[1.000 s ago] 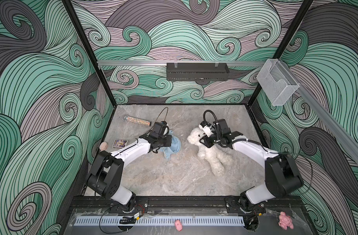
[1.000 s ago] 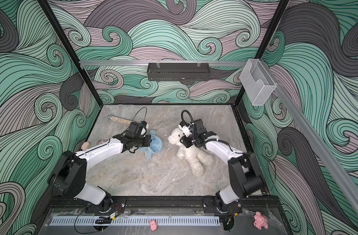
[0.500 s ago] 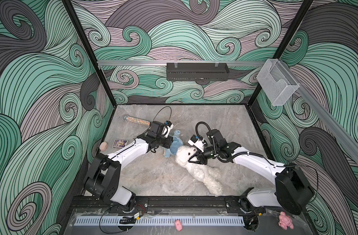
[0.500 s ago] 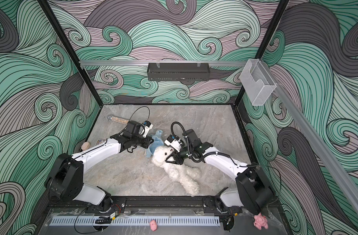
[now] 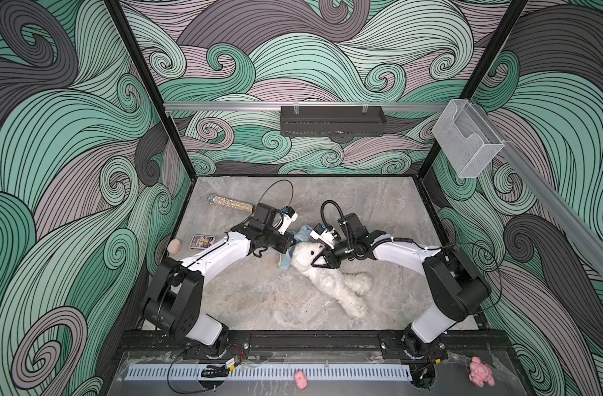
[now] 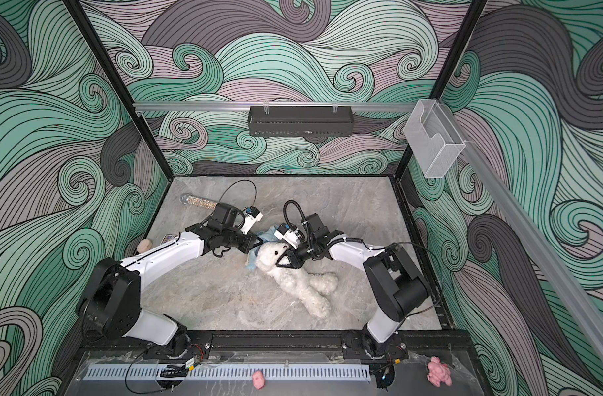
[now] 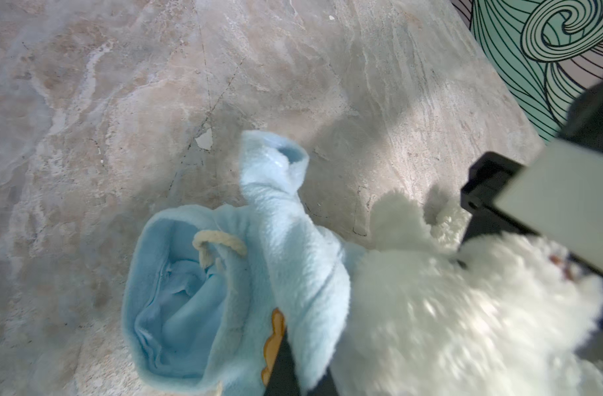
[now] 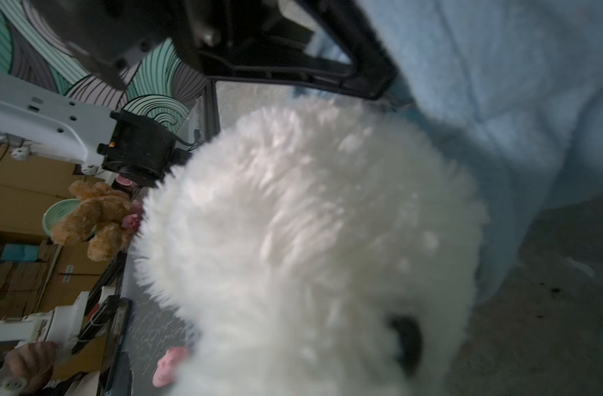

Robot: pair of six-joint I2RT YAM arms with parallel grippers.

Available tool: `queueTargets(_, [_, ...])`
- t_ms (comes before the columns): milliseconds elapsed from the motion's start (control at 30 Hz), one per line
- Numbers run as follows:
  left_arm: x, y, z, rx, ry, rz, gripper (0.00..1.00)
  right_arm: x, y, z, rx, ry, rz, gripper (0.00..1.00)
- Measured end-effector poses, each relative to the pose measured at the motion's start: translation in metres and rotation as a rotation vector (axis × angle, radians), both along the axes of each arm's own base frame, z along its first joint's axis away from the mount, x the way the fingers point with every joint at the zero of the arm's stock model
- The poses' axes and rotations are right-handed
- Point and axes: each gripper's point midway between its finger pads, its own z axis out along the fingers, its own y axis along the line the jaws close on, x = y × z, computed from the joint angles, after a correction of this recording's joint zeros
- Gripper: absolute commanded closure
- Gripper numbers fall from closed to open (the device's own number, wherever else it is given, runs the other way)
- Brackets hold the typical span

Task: Dress the teddy bear
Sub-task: 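Push the bear's head into the hoodie opening held by the left gripper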

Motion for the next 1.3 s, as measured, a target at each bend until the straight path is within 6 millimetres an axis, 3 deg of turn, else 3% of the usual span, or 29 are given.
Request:
queueTargets(267, [-0.007,-0.005,-0.005,-0.012,0.036,-0.041,1.00,0.023,-0.005,-0.018,-0.059,-0.056,-0.151,0.86])
queueTargets(500, [-0.007,-0.010,-0.004,-0.027,0.053,-0.059,0.93,0.035,-0.001,-0.021,-0.085,-0.069,-0.253,0.89])
queueTargets(967, [-0.014,-0.032,0.002,-0.084,0.093,-0.060,0.93,0.036,0.013,-0.037,-0.154,-0.096,-0.326,0.89])
queueTargets(1300, [-0.006,-0.044,0.013,-0.162,0.130,0.029,0.83,0.040,0.016,-0.038,-0.106,-0.117,-0.363,0.82])
